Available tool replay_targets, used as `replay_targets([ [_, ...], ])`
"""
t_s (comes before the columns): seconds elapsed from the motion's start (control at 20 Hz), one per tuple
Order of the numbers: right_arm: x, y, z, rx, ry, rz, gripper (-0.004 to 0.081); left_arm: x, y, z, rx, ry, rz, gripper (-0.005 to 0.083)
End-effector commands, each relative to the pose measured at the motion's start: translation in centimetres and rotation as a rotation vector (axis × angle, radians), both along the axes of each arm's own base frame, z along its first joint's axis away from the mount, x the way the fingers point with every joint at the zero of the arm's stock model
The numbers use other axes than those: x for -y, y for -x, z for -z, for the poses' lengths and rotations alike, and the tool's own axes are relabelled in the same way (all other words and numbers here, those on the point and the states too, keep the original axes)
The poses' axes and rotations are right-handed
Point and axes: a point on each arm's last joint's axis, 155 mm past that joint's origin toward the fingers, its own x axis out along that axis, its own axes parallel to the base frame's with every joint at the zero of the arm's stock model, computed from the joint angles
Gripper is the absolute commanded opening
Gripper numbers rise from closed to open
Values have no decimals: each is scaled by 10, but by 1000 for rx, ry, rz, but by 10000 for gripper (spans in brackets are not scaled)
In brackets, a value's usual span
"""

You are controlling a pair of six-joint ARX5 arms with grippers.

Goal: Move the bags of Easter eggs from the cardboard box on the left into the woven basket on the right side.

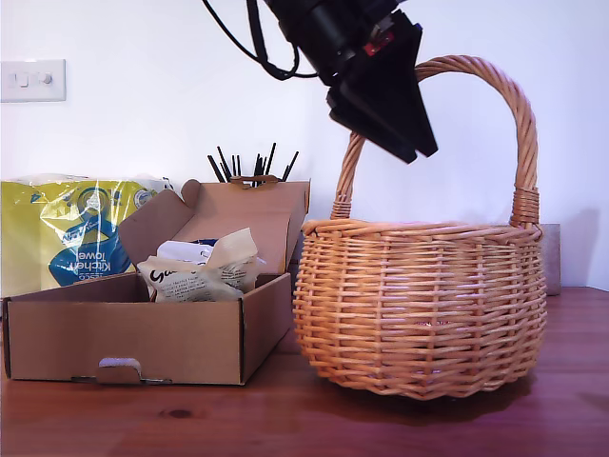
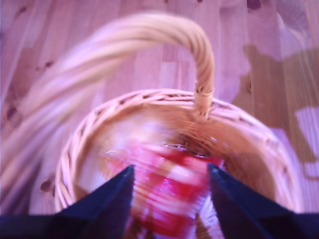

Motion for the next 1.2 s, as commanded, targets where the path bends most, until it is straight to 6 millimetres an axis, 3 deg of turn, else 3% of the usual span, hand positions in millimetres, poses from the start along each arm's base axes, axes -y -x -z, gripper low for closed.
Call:
replay_targets([
  [0.0, -6, 0, -1, -7, -7, -34, -12, -1, 3, -2, -4, -4, -5, 400],
  [0.3, -15, 0, 5, -36, -21, -81, -12, -12, -34, -6, 128, -24, -63, 394],
  [0.8, -17, 1, 5, -37, -22, -86, -12, -26, -74, -16, 226, -17, -152, 394],
  [0.95, -17, 1, 5, -37, -21, -86, -12, -28, -71, -13, 212, -27, -154, 393],
  [1.15, -17, 1, 5, -37, -21, -86, -12, -46, -52, 1, 124, -110, -154, 381],
])
